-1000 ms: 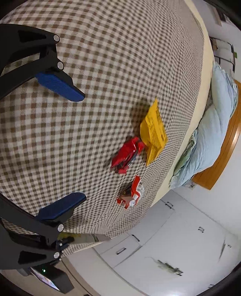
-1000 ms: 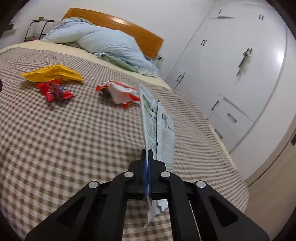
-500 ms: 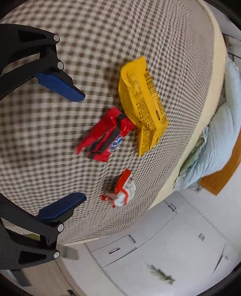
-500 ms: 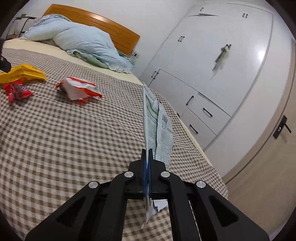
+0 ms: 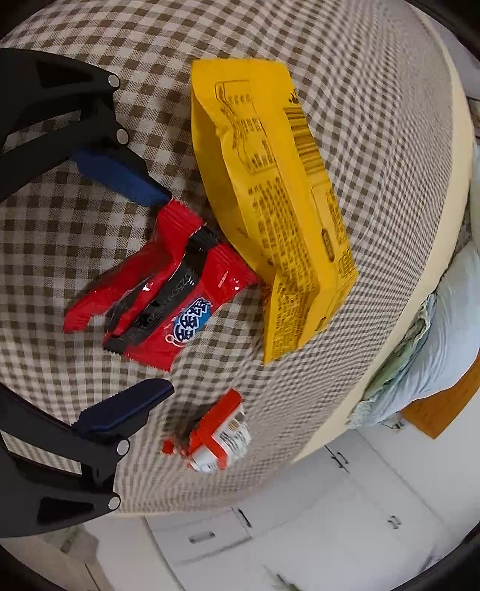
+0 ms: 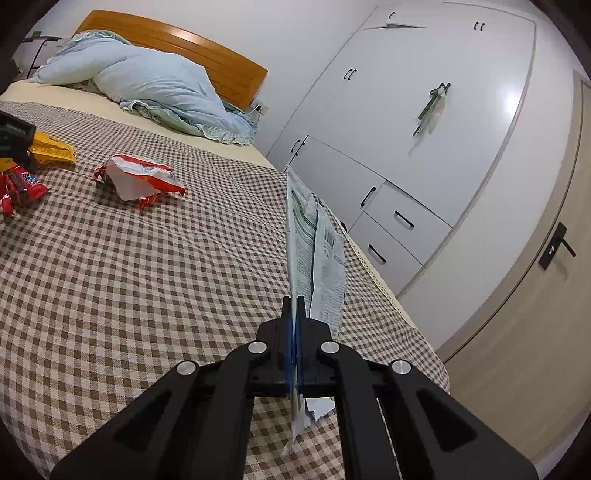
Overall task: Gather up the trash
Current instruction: 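Lift the paper packet with the right tool while the left tool approaches the red candy wrapper, then close the left tool on the red candy wrapper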
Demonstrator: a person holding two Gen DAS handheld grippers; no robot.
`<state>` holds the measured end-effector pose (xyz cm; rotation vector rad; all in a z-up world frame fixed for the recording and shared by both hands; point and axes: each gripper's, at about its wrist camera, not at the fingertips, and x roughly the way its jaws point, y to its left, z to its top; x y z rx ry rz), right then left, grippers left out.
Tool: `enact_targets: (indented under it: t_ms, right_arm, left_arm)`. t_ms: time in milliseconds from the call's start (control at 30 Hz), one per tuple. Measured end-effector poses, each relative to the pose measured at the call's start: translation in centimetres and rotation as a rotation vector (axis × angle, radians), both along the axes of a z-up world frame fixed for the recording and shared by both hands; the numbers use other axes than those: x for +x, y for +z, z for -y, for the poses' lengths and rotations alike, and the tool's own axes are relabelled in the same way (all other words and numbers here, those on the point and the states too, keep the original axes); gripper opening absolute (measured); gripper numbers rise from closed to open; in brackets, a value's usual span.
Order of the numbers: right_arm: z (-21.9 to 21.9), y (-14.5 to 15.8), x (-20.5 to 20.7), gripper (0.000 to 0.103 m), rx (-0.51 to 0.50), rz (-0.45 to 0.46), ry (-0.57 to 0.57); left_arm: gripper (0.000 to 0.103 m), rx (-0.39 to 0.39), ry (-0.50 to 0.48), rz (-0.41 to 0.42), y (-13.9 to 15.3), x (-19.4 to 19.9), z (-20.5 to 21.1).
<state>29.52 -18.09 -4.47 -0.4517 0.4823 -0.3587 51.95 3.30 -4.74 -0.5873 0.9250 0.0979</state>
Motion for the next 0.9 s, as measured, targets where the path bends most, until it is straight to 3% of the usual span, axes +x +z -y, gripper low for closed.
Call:
enact_targets:
  t_ms: [67,100,167,233,300,367,500,900]
  right_arm:
    - [-0.2,0.0,-0.1,0.001,0.000,0.001,0.002]
    - [-0.2,0.0,-0.1,0.001,0.003,0.003,0.003]
    - [-0.4,0.0,-0.2,0.001,0.004,0.003,0.009]
    - [-0.7,-0.1,-0.3,0.001,-0.001,-0.001,0.022]
    - [-0.9,-0.1,-0.4,0.001,-0.008,0.000,0.030]
    - [-1.0,0.0,-0.5,0.001,-0.006,0.003,0.035]
    - [-1.2,0.1,-0.9,0.001,-0.004,0.008,0.049]
    - [-1.8,0.6,-2.5,0.001,-0.014,0.022,0.123]
  left_arm:
    - [0.077,0.051,-0.002,-0.014,0.0,0.0,0.4]
    - [0.064,0.080,-0.004,-0.027,0.0,0.1,0.5]
    - [0.050,0.116,0.002,-0.052,0.1,0.0,0.5]
    - [0.035,0.112,0.015,-0.077,0.1,-0.2,-0.4]
    - [0.013,0.094,0.008,-0.096,0.2,-0.3,-1.0]
    - [0.005,0.064,-0.010,-0.102,0.1,-0.8,-1.5]
    - [0.002,0.055,-0.044,-0.062,0.7,-2.5,-1.1]
    - [0.002,0.171,-0.143,0.051,5.8,-9.0,0.3]
